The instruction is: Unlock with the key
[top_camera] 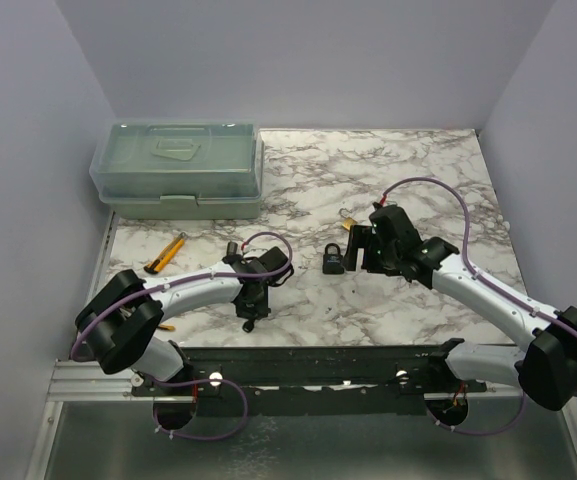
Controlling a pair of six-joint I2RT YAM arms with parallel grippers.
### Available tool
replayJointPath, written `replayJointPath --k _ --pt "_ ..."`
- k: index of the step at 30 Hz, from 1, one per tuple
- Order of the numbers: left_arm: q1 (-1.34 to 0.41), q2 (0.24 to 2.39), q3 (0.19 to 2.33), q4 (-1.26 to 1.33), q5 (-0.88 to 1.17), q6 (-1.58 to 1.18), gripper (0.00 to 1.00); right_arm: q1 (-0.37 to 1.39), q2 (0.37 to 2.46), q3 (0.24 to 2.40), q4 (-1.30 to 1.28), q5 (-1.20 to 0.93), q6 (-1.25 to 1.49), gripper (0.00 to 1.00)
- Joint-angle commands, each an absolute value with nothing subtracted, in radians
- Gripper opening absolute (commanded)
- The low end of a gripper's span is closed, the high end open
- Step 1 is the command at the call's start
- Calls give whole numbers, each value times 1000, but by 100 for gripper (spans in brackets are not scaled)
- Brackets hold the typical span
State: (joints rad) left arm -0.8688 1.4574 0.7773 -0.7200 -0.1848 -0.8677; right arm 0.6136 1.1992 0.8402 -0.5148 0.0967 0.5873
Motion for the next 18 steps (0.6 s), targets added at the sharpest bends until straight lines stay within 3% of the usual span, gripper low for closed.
replayJointPath --k 1,9,18 --pt "-870 1504 749 -699 -214 -871 23 618 1178 820 -495 113 592 83" --pt "-884 1513 750 -701 -209 -885 0 618 1177 818 -491 107 591 83" --pt "-892 1403 786 -623 -131 -854 0 618 1107 804 -446 73 583 83"
